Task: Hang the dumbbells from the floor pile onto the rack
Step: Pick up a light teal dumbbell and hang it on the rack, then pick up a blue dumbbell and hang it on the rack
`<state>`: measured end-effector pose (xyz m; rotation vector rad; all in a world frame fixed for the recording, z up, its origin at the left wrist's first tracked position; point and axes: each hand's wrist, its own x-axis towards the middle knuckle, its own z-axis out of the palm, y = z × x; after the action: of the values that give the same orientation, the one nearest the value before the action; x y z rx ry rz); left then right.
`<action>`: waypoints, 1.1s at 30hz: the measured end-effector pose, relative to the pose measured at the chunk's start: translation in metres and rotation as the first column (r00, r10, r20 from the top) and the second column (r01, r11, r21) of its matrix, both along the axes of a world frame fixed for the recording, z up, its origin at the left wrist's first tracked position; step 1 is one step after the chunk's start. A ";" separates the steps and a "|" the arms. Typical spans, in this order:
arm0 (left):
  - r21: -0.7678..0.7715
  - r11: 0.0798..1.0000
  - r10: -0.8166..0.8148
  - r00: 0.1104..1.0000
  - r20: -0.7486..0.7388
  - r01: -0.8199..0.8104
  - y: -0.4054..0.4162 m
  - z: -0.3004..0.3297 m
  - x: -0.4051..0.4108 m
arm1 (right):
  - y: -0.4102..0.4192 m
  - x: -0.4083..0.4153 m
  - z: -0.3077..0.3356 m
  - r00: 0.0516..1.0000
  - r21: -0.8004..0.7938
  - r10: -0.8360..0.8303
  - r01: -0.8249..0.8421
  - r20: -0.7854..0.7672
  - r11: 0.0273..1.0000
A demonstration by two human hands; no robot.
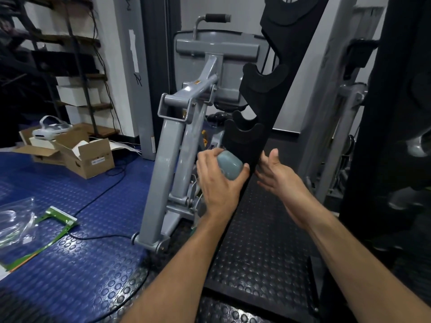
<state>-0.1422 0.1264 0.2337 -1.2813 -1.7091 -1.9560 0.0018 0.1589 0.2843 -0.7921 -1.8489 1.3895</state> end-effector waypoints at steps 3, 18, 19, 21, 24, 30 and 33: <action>-0.017 0.999 0.037 0.992 -0.120 -0.039 0.003 -0.009 0.003 | -0.001 0.001 -0.002 1.000 0.012 0.009 -0.009 -0.002 1.000; -0.048 0.999 0.013 0.994 -0.106 -0.018 -0.018 -0.015 0.012 | -0.007 0.007 -0.010 0.994 0.005 -0.099 0.099 -0.046 0.995; -0.026 1.000 0.011 0.996 -0.088 -0.014 -0.025 -0.020 0.017 | -0.008 0.009 -0.013 0.993 -0.010 -0.115 0.114 -0.038 0.993; 0.038 0.999 0.038 0.997 -0.062 -0.035 -0.042 -0.034 0.030 | -0.008 0.013 -0.024 0.989 -0.013 -0.147 0.148 0.008 0.989; 0.082 0.995 0.069 0.994 -0.088 -0.062 -0.061 -0.066 0.052 | -0.006 0.022 -0.054 0.979 -0.029 -0.178 0.182 0.096 0.983; -0.224 0.962 -0.198 0.966 -0.168 0.159 -0.075 -0.164 0.075 | -0.006 0.043 -0.147 0.952 -0.150 -0.137 0.184 0.275 0.971; -0.499 0.812 -0.316 0.947 0.062 0.303 -0.082 -0.218 0.066 | -0.003 0.056 -0.215 0.899 -0.182 -0.121 0.214 0.422 0.960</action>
<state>-0.0766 0.0442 0.0154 -1.8569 -2.2129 -1.6800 0.0578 0.1555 0.0694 -1.4176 -1.8857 1.4131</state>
